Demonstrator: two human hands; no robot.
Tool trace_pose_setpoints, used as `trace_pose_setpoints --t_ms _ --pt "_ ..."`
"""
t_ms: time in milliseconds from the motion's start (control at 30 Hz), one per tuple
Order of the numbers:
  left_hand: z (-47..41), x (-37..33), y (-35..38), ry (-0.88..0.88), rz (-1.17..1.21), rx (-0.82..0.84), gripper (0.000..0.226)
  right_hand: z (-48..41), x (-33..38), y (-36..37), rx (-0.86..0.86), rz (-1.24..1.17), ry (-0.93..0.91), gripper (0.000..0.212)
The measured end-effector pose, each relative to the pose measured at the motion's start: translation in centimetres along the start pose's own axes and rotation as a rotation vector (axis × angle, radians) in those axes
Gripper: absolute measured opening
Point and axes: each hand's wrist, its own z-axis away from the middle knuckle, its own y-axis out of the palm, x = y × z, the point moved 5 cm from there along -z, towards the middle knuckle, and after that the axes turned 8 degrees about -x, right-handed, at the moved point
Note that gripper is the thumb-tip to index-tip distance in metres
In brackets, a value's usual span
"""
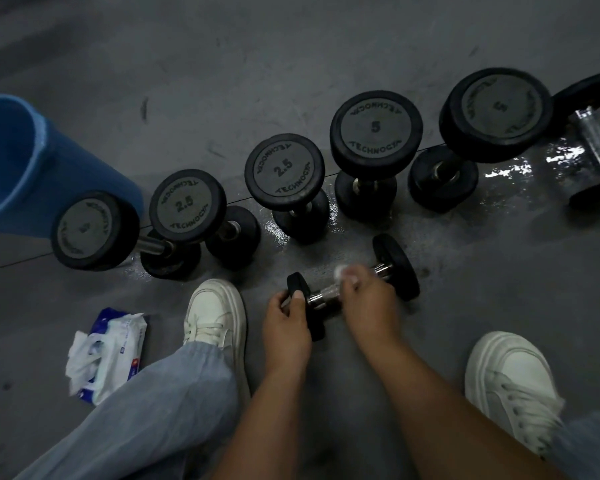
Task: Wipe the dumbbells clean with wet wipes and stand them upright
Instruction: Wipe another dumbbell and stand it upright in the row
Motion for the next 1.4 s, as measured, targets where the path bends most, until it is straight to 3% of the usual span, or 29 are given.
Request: trace_pose_setpoints --t_ms 67,167,200,300,333,433,467,500,567,600,633,700,733,767,867,900,1033,1167,1300,1333,1400 --pt "0.0 0.0 0.0 0.006 0.001 -0.003 0.021 -0.2 -0.8 -0.7 -0.095 0.011 0.075 0.013" --pt "0.0 0.1 0.1 0.008 0.006 -0.003 0.021 0.5 -0.1 0.9 0.128 0.033 -0.032 0.007" --pt "-0.1 0.1 0.1 0.008 0.003 -0.002 0.022 0.3 -0.1 0.9 0.134 -0.014 -0.010 0.007" --pt "0.0 0.1 0.1 0.005 0.009 0.004 0.024 -0.6 -2.3 -0.7 -0.138 -0.218 0.155 0.022" --pt "0.0 0.2 0.1 0.005 0.009 0.003 0.024 -0.3 -2.6 -0.6 -0.156 -0.216 0.156 0.023" --pt "0.0 0.0 0.1 0.010 0.020 0.002 0.021 1.8 -1.7 2.1 0.179 -0.143 0.002 0.017" --pt "0.0 -0.1 0.1 0.008 0.017 0.006 0.020 2.0 -1.3 2.1 0.199 -0.173 -0.006 0.016" --pt "-0.1 -0.1 0.0 0.005 0.010 0.011 0.017 1.6 -1.5 1.9 0.151 -0.214 0.022 0.015" --pt "0.0 -0.2 0.0 0.007 0.003 0.018 0.014 0.9 -2.5 -0.2 -0.128 -0.336 0.129 0.017" --pt "0.1 -0.1 0.0 0.009 -0.006 0.017 0.013 0.9 -2.3 -0.8 -0.166 -0.347 0.164 0.016" --pt "0.1 -0.1 -0.1 0.010 -0.016 0.013 0.013 1.1 -2.2 -0.5 -0.099 -0.306 0.141 0.014" --pt "0.1 -0.2 0.0 0.009 -0.019 0.011 0.013 1.9 -1.4 2.0 0.230 -0.248 0.103 0.012" --pt "0.0 -0.1 0.0 0.003 -0.015 0.011 0.013 2.3 -1.1 2.6 0.294 -0.271 0.106 0.015" --pt "-0.1 -0.1 0.0 -0.002 -0.015 0.013 0.013 2.0 -1.4 2.8 0.263 -0.310 0.130 0.016" --pt "0.0 0.1 0.0 0.008 -0.017 0.019 0.014 0.6 -2.3 0.0 -0.158 -0.388 0.193 0.021" --pt "0.1 0.1 0.0 0.012 -0.015 0.017 0.014 0.5 -2.0 -0.6 -0.178 -0.374 0.180 0.023" --pt "0.1 0.1 0.0 0.012 -0.015 0.016 0.012 -0.3 -1.7 0.8 0.136 -0.298 0.181 0.025" --pt "0.6 0.4 -0.2 0.000 -0.016 0.053 0.016 -1.2 -2.5 -0.8 -0.064 -0.280 0.184 0.023" --pt "1.1 0.4 -0.5 -0.015 -0.050 0.069 0.022 1.9 -1.1 2.5 0.373 -0.221 0.183 0.020" --pt "1.3 0.4 -0.7 -0.027 -0.046 0.079 0.024 1.9 -1.1 2.1 0.308 -0.280 0.196 0.020" --pt "1.8 0.5 -0.8 -0.044 -0.026 0.095 0.026 1.0 -2.1 -0.2 0.022 -0.289 0.157 0.021"
